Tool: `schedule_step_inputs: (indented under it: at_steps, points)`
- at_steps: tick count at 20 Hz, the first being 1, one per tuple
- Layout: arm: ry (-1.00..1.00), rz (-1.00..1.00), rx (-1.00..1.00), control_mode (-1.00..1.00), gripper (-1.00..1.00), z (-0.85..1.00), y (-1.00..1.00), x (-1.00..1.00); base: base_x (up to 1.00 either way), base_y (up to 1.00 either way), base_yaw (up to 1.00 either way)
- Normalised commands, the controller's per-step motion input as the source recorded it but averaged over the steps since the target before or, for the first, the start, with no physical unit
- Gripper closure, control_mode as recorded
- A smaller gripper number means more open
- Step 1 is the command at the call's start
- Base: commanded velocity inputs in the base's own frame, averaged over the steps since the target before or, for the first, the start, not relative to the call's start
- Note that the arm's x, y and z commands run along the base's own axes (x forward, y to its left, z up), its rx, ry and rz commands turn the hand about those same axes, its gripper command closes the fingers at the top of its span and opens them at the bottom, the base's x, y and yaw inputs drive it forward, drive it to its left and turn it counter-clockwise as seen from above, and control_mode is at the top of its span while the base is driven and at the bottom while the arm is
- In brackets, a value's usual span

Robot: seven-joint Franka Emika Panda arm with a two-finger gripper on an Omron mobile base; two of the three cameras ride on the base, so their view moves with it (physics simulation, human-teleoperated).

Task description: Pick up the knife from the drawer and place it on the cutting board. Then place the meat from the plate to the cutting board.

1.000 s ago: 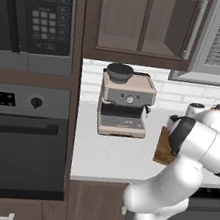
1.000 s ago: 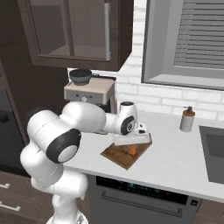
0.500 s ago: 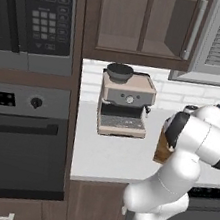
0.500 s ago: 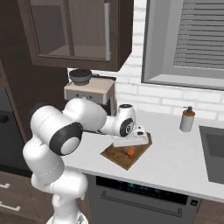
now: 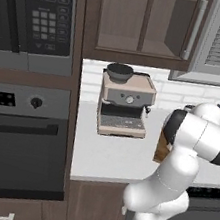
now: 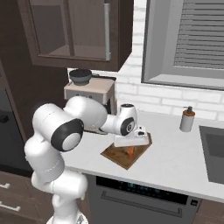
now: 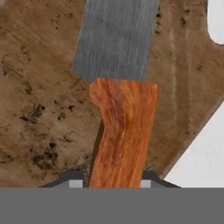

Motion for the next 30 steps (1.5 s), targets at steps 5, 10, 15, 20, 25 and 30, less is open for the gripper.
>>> schedule_step_inputs:
  at_steps: [5, 10, 15, 20, 25, 30]
  points:
    - [-0.11, 0.0, 0.0, -1.0, -1.0, 0.21, 0.14, -0.37, 0.0, 0.0, 0.0]
    - [-0.34, -0.02, -0.06, -1.0, -1.0, 0.72, 0.0, -0.57, 0.0, 0.0, 0.0]
    - [-0.26, -0.11, 0.0, -1.0, -1.0, 0.75, 0.14, -0.83, 0.0, 0.0, 0.0]
    - [-0.18, -0.16, 0.0, -1.0, -1.0, 0.86, 0.49, -0.42, 0.0, 0.0, 0.0]
    - [-0.03, -0.07, 0.0, -1.0, -1.0, 0.46, 0.54, -0.03, 0.0, 0.0, 0.0]
    - [0.03, 0.0, -0.01, 1.0, -1.0, 0.0, 0.24, 0.02, -0.08, 0.0, 0.0]
